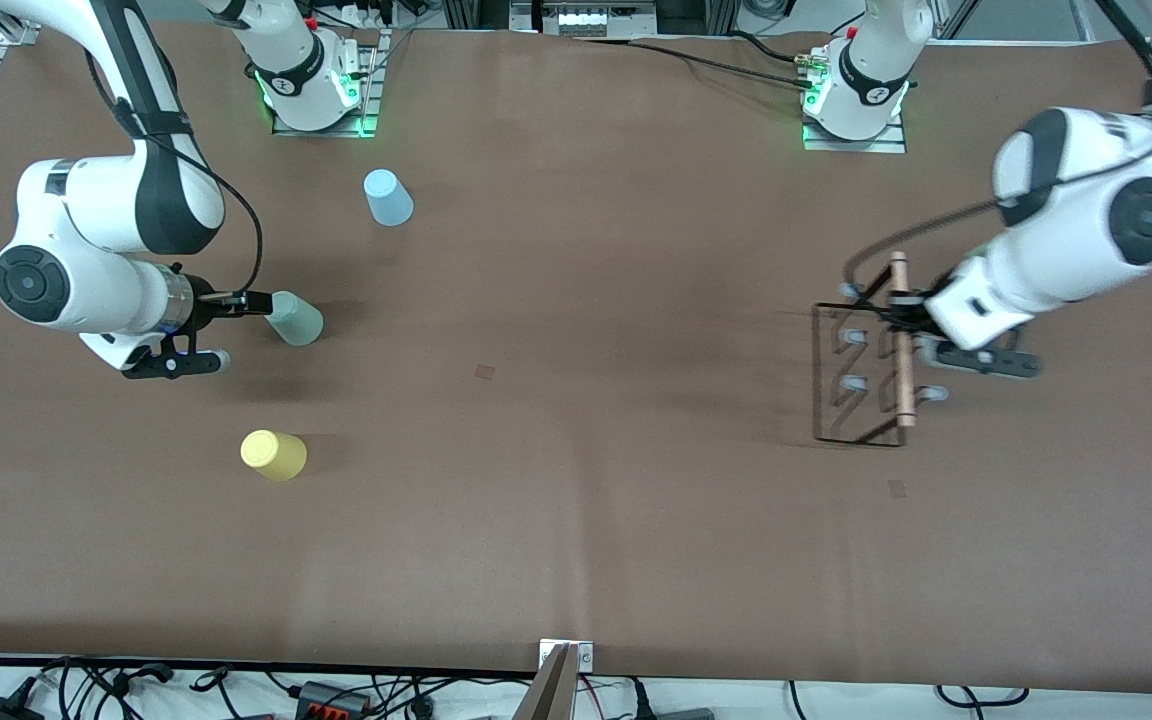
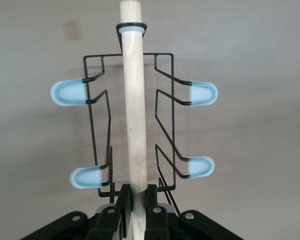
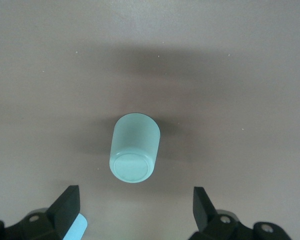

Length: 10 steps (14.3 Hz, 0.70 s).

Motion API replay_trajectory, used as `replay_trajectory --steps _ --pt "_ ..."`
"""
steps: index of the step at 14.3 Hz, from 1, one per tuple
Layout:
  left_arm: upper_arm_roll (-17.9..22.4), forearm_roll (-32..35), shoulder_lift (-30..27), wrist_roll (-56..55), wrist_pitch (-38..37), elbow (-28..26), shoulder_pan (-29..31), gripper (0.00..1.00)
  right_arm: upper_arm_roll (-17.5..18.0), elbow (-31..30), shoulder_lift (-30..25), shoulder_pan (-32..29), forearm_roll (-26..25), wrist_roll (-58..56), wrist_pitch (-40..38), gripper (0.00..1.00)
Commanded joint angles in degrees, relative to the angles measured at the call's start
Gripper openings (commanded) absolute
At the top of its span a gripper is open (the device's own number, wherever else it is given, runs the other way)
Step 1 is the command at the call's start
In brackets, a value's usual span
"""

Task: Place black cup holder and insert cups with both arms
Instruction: 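Carry the rack with the left gripper while the right gripper grasps the teal cup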

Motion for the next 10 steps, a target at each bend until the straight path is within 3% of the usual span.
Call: replay_trajectory --steps 1,4,7,10 --pt "-6.74 -0.48 4.02 -7.4 -2.79 7.49 -0.53 0.0 -0.19 -5.0 -1.78 0.18 1.03 0.35 4.82 1.0" --pt "-9.93 -0.48 6.49 -18.1 -2.53 11.54 -6.04 0.0 -0.1 -8.17 -1.08 0.45 1.12 0.79 7.9 1.0" --pt "-9.85 0.04 12.63 -26.48 -2.71 20.49 -15.26 0.0 -0.01 -11.07 -0.11 0.45 1.73 0.88 12.12 1.0" --pt "-9.85 0.32 17.29 -32.55 -2.27 24.46 -19.67 0.0 -0.1 -10.99 1.3 0.62 4.9 0.7 12.21 1.0"
